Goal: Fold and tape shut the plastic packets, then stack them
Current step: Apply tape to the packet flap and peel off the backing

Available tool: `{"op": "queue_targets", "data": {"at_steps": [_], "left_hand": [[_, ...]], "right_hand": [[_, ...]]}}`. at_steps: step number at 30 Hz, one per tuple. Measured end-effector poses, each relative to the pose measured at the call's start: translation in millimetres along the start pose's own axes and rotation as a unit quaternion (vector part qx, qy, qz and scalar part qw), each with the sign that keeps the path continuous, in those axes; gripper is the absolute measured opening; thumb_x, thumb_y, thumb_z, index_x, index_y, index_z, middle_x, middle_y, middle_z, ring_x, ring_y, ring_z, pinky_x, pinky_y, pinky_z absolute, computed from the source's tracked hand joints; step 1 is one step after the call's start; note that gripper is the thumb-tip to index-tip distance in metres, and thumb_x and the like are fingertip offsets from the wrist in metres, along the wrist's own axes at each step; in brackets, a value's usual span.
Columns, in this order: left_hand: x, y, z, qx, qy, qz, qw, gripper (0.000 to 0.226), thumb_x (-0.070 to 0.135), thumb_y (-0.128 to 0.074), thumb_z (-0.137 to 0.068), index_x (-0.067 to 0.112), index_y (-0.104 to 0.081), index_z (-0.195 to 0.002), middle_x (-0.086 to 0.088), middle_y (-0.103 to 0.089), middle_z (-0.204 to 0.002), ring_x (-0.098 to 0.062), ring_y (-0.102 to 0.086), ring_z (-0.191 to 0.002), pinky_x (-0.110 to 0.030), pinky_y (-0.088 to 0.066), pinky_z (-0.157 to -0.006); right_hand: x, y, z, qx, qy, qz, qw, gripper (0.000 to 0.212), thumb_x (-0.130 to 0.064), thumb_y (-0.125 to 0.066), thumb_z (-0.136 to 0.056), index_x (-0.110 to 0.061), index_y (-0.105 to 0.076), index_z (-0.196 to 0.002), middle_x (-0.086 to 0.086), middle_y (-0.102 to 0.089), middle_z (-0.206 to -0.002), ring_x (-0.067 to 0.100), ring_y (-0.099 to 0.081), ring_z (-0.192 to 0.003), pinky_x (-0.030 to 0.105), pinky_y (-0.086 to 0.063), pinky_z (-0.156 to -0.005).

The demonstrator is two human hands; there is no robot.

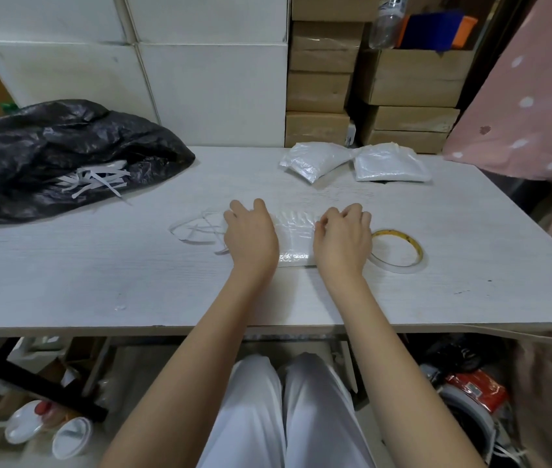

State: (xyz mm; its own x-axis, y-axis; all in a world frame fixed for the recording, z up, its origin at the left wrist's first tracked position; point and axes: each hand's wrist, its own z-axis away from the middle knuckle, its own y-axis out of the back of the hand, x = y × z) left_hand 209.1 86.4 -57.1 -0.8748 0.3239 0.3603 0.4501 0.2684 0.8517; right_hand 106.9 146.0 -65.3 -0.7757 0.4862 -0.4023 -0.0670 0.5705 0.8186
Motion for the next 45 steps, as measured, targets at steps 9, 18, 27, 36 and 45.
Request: {"op": "queue_targets", "data": {"at_steps": [9, 18, 27, 36, 45], "left_hand": [[-16, -9, 5, -0.143, -0.226, 0.044, 0.963, 0.043, 0.017, -0.027, -0.101, 0.0, -0.039, -0.139, -0.015, -0.037, -0.148, -0.028, -0.025, -0.141, -0.034, -0.017, -0.115], [-14, 8, 0, -0.284, -0.135, 0.123, 0.941, 0.044, 0.023, -0.026, -0.102, 0.013, -0.027, -0.146, -0.002, -0.019, -0.156, -0.015, -0.008, -0.145, -0.03, -0.013, -0.114], [-22, 33, 26, 0.008, -0.096, 0.024, 0.995, 0.023, 0.014, -0.05, -0.093, -0.004, -0.061, -0.102, -0.021, -0.056, -0.101, -0.039, -0.055, -0.096, -0.039, -0.039, -0.062], [-6, 24, 24, -0.137, 0.0, -0.009, 0.991, 0.042, 0.037, -0.04, -0.098, -0.001, -0.047, -0.115, -0.019, -0.053, -0.116, -0.036, -0.054, -0.104, -0.037, -0.04, -0.077], [-9, 18, 28, -0.039, -0.099, -0.022, 0.994, 0.031, 0.019, -0.045, -0.087, 0.001, -0.065, -0.102, -0.023, -0.054, -0.12, -0.036, -0.054, -0.107, -0.036, -0.048, -0.078]], "right_hand": [[3, 3, -7, -0.255, 0.225, -0.018, 0.94, 0.049, -0.031, -0.019, -0.103, -0.01, -0.023, -0.148, 0.002, -0.019, -0.157, 0.012, -0.007, -0.146, 0.027, -0.004, -0.119], [2, 9, -13, -0.382, 0.15, -0.078, 0.908, 0.052, -0.03, -0.021, -0.103, -0.01, -0.01, -0.149, 0.002, -0.001, -0.159, 0.01, 0.002, -0.146, 0.025, 0.002, -0.116], [21, 35, 3, -0.119, 0.04, -0.061, 0.99, 0.037, -0.025, -0.041, -0.097, 0.001, -0.05, -0.123, 0.016, -0.047, -0.131, 0.03, -0.043, -0.12, 0.035, -0.038, -0.09], [2, 35, -9, -0.256, -0.04, 0.026, 0.966, 0.04, -0.044, -0.045, -0.093, -0.008, -0.05, -0.077, 0.015, -0.055, -0.112, 0.033, -0.052, -0.106, 0.035, -0.041, -0.076], [7, 26, 3, -0.281, 0.159, 0.022, 0.946, 0.057, -0.036, -0.017, -0.102, -0.006, -0.005, -0.149, 0.008, -0.002, -0.159, 0.016, 0.003, -0.146, 0.031, 0.001, -0.118]]}}
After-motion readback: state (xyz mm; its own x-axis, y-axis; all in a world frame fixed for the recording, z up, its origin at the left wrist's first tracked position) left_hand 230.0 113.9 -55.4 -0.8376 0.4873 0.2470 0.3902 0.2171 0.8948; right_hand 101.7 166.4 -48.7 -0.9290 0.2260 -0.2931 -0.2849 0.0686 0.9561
